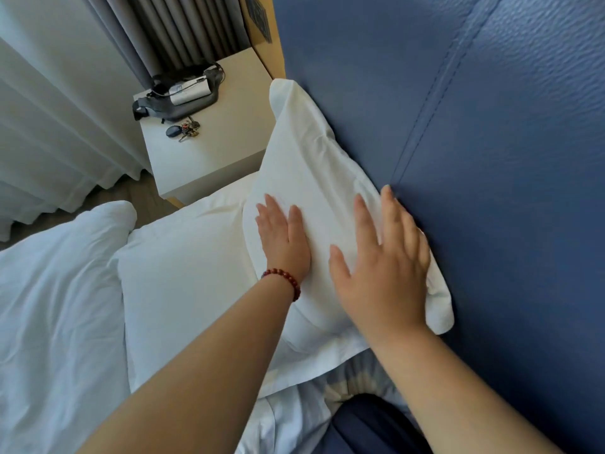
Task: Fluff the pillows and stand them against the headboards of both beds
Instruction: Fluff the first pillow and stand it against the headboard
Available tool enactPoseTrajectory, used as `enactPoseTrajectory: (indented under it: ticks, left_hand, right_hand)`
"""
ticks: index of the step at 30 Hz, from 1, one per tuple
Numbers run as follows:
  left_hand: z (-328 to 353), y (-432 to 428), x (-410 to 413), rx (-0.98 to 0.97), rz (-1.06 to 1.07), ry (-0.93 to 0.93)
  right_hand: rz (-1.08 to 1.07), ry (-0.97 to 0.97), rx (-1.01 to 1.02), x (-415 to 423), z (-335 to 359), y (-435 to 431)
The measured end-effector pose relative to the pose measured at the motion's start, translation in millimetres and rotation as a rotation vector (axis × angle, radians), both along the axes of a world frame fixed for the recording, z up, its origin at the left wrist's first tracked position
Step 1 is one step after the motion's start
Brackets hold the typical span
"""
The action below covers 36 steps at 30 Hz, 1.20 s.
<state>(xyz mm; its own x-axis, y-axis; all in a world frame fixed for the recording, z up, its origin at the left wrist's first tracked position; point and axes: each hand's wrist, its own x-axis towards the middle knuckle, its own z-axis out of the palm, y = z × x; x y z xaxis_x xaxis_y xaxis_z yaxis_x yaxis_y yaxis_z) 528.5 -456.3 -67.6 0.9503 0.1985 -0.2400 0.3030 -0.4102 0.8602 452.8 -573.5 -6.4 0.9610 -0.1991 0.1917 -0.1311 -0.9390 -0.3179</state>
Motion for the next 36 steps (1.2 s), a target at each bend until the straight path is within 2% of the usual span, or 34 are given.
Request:
enactPoseTrajectory:
  ticks: [3, 5, 6, 8, 9, 11, 13, 16, 20, 23, 27, 29, 32, 34, 36]
  left_hand:
    - [-0.8, -1.1, -11.9, -0.005, 0.004, 0.07]
    - [11.1, -5.1, -18.0, 0.065, -0.063, -0.05]
    - [22.9, -7.8, -19.0, 0.121, -0.141, -0.217]
    - [42.9, -14.1, -13.6, 0.229, -0.43, -0.579]
    - [50.1, -17.0, -8.0, 0.291, -0.598, -0.675]
    - [59.7, -17.5, 3.2, 0.486, -0.872, -0.666]
    - [60.4, -11.2, 8.3, 0.716, -0.99, -0.629]
    - [58.4, 3.9, 12.1, 0.879, -1.001, -0.693]
    - [58.5, 14.5, 13.2, 0.992, -0.978, -0.726]
    - [56.5, 17.4, 5.3, 0.984, -0.963, -0.74]
    - [61.6, 30.3, 4.9, 0.955, -0.872, -0.729]
    - [64.7, 36.7, 4.1, 0.953, -0.864, -0.734]
    - [66.7, 41.3, 1.0, 0.952, -0.876, -0.725]
    - [66.3, 41.7, -0.3, 0.95, -0.85, -0.717]
    - [65.7, 41.0, 0.7, 0.94, -0.803, -0.708]
  right_hand:
    - [0.003, 0.172, 0.017, -10.2, -4.6, -8.5]
    - [-0.009, 0.229, 0.026, -20.9, -7.7, -7.1]
    - [-0.007, 0.219, 0.04, -23.1, -7.0, -6.3]
    - [-0.001, 0.175, 0.091, -22.1, -4.0, -6.8]
    - [0.001, 0.152, 0.126, -20.1, -2.0, -7.8]
    - [0.009, 0.098, 0.165, -17.7, 2.2, -9.1]
    - [0.044, 0.062, 0.125, -19.9, 5.5, -6.5]
    - [0.108, 0.065, 0.083, -25.4, 3.9, -4.3]
    - [0.02, 0.205, 0.189, -28.5, -0.9, -20.1]
    - [-0.061, 0.126, 0.325, -34.0, 6.4, -22.9]
    - [0.058, -0.135, 0.213, -34.5, 18.2, -9.1]
    - [0.097, 0.009, 0.237, -26.9, 17.9, -9.6]
    - [-0.061, 0.241, 0.425, -24.7, 7.1, -26.5]
    - [-0.121, 0.21, 0.457, -29.0, 7.5, -31.8]
    - [-0.056, 0.044, 0.323, -33.4, 15.3, -23.1]
